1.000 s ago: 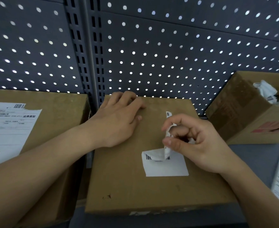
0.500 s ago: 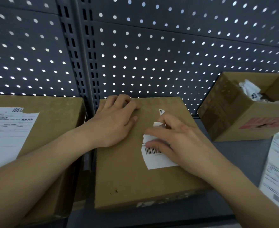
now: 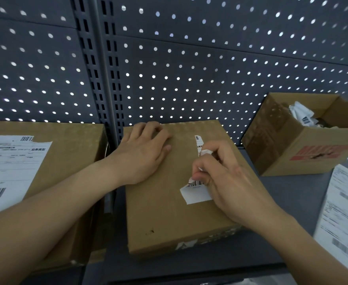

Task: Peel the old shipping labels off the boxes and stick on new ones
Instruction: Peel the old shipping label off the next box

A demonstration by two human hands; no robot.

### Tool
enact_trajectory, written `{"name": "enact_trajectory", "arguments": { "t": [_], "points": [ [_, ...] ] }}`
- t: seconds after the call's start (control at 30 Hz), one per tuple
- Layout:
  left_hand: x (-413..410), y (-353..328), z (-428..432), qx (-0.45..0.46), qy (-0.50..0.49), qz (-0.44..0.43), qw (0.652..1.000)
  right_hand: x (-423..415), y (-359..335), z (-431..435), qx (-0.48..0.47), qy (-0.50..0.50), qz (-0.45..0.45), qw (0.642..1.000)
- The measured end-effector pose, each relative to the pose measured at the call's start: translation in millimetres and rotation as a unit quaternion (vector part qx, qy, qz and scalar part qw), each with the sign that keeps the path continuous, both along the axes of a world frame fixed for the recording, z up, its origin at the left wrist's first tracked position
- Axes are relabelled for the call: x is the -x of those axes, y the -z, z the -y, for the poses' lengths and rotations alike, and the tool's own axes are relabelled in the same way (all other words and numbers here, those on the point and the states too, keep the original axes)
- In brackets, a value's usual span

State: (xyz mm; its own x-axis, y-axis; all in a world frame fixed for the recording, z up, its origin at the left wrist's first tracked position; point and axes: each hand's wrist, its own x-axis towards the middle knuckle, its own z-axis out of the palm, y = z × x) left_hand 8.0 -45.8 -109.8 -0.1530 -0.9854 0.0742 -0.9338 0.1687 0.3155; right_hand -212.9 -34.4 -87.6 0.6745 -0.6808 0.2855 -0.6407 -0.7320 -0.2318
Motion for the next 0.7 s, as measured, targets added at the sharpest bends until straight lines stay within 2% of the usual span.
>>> {"name": "enact_trajectory", "arguments": {
  "t": [0.17,0.5,0.7],
  "points": [
    [0.7,0.2,0.3,0.004,0.003,0.006,1.0,6.4,1.9,-3.0,0.018,-0.016,0.043,0.999],
    [2.1,1.2,0.1,0.007,0.004,0.015,1.0,10.3,4.2,-0.3,-0.02,-0.028,0.044,0.998],
    [0.7,1.2,0.1,0.005,0.003,0.012,1.0,10.0,6.9,5.8,-0.017,-0.05,0.081,0.995]
  ]
}}
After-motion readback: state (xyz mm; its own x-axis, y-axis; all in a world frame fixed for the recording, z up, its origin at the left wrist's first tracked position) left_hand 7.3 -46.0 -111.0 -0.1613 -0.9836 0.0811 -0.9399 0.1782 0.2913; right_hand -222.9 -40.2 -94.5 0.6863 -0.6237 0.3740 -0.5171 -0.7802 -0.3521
